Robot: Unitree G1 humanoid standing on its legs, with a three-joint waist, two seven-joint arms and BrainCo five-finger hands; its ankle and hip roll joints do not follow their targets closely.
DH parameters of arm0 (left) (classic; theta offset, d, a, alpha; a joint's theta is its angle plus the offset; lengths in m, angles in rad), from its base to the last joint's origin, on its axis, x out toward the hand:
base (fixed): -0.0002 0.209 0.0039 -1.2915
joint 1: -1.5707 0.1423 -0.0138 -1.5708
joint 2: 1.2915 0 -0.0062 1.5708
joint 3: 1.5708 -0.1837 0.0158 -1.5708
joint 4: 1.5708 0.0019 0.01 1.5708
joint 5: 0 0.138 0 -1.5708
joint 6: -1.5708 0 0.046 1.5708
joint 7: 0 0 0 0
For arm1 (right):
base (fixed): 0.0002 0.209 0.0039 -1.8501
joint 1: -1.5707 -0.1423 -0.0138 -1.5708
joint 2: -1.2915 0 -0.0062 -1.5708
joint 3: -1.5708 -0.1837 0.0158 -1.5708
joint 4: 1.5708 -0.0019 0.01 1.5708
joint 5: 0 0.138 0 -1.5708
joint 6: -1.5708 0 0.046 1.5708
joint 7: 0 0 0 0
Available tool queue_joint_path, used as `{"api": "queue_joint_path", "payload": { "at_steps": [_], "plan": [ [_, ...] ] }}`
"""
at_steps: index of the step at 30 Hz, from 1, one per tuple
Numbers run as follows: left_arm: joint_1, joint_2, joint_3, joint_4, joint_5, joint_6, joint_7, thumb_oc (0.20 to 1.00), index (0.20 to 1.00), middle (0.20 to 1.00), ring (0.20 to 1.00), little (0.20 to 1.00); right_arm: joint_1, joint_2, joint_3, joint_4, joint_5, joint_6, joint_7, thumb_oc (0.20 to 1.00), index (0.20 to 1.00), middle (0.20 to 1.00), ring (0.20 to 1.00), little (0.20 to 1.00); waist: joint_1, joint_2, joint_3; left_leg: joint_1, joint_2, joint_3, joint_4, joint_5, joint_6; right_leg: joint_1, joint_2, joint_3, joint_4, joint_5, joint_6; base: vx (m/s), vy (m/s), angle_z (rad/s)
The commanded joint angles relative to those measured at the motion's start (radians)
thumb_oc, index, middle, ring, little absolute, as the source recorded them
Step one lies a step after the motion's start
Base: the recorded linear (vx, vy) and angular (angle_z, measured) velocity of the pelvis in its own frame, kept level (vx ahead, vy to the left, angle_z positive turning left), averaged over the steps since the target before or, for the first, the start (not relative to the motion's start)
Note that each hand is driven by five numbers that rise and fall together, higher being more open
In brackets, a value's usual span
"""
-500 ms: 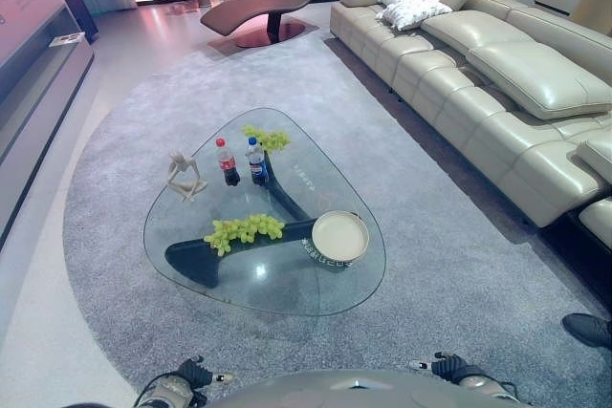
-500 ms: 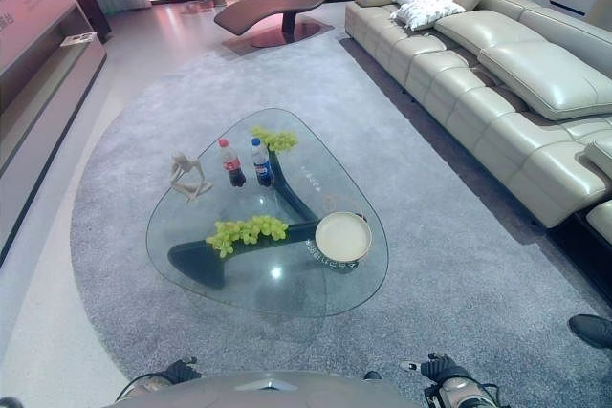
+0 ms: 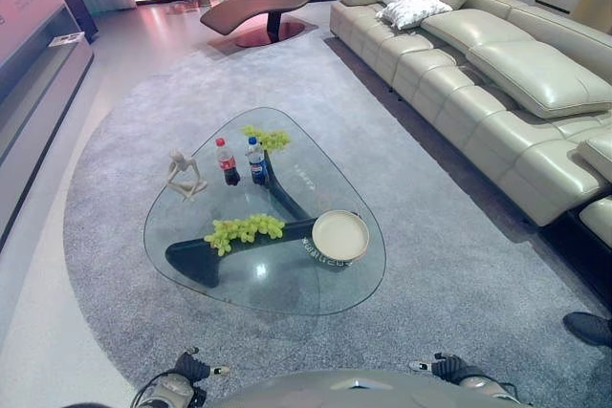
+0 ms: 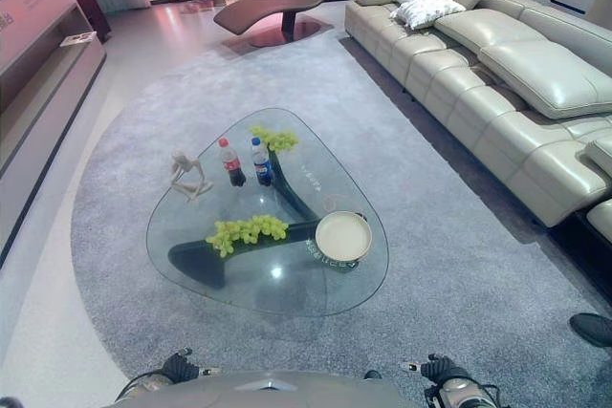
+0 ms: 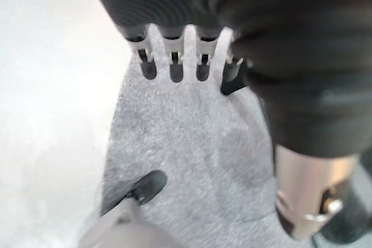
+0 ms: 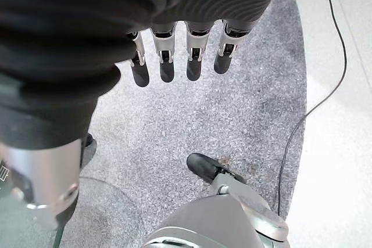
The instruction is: Pick up fruits into the plate
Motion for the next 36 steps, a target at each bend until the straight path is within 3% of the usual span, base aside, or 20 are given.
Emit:
{"api": "queue_joint_path", "payload": {
  "at_steps": [1,6,11,13,20,24,28,36],
  "plan": [
    [-0.101,0.044,0.049,0.01,-0.074,-0.073,0.073,1.0,1.0,1.0,1.0,1.0,-0.1,-0.006,0.029,0.068,-0.004,0.001,0.008,1.0,1.0,1.0,1.0,1.0,-0.006,-0.021,0.069,0.007,-0.026,-0.01,0.014,-0.117,0.031,0.054,-0.011,-0.024,0.029,-0.102,0.016,0.04,0.015,-0.02],
    [-0.138,0.062,0.052,-0.029,-0.129,-0.153,0.156,1.0,1.0,1.0,1.0,1.0,-0.099,-0.023,0.031,0.065,0.012,0.002,0.016,1.0,1.0,1.0,1.0,1.0,-0.019,-0.01,0.085,0.001,-0.028,-0.005,0.011,-0.114,0.034,0.043,-0.012,-0.018,0.029,-0.1,0.016,0.04,0.017,-0.02],
    [-0.175,0.08,0.038,-0.102,-0.083,-0.178,0.275,1.0,1.0,1.0,1.0,1.0,-0.101,-0.034,0.035,0.043,0.041,0.001,0.007,1.0,1.0,1.0,1.0,1.0,-0.031,0.0,0.106,-0.02,-0.029,0.0,0.019,-0.112,0.034,0.016,-0.015,-0.005,0.037,-0.098,0.018,0.02,0.031,-0.02],
    [-0.231,0.108,0.016,-0.143,-0.028,-0.174,0.359,1.0,1.0,1.0,1.0,1.0,-0.126,-0.045,0.049,0.033,0.078,-0.004,-0.007,1.0,1.0,1.0,1.0,1.0,-0.039,0.008,0.134,-0.054,-0.031,0.003,0.023,-0.103,0.034,-0.026,-0.016,0.008,0.049,-0.094,0.017,-0.12,0.051,-0.05],
    [-0.393,0.218,-0.047,-0.24,0.104,-0.106,0.46,1.0,1.0,1.0,1.0,1.0,-0.17,-0.09,0.067,0.012,0.129,-0.031,-0.018,1.0,1.0,1.0,1.0,1.0,-0.069,0.02,0.216,-0.128,-0.038,0.011,0.032,-0.089,0.036,-0.114,-0.012,0.047,0.078,-0.092,0.011,-0.11,0.048,-0.11],
    [-0.5,0.302,-0.116,-0.255,0.24,-0.063,0.472,1.0,1.0,1.0,1.0,1.0,-0.208,-0.122,0.07,-0.005,0.191,-0.048,-0.025,1.0,1.0,1.0,1.0,1.0,-0.084,0.025,0.273,-0.189,-0.04,0.016,0.058,-0.079,0.032,-0.175,-0.009,0.065,0.112,-0.093,0.003,-0.13,0.047,-0.05],
    [-0.586,0.371,-0.164,-0.234,0.268,-0.027,0.47,1.0,1.0,1.0,1.0,1.0,-0.229,-0.153,0.065,-0.024,0.218,-0.076,-0.035,1.0,1.0,1.0,1.0,1.0,-0.098,0.019,0.32,-0.233,-0.044,0.022,0.082,-0.075,0.028,-0.218,-0.006,0.076,0.133,-0.091,-0.001,-0.08,0.04,-0.13],
    [-0.762,0.475,-0.224,-0.139,0.362,-0.019,0.46,1.0,1.0,1.0,1.0,1.0,-0.261,-0.202,0.07,-0.057,0.237,-0.109,-0.037,1.0,1.0,1.0,1.0,1.0,-0.114,-0.009,0.407,-0.337,-0.048,0.037,0.14,-0.071,0.018,-0.315,-0.004,0.074,0.172,-0.082,-0.006,-0.09,-0.001,-0.01]
  ]
}}
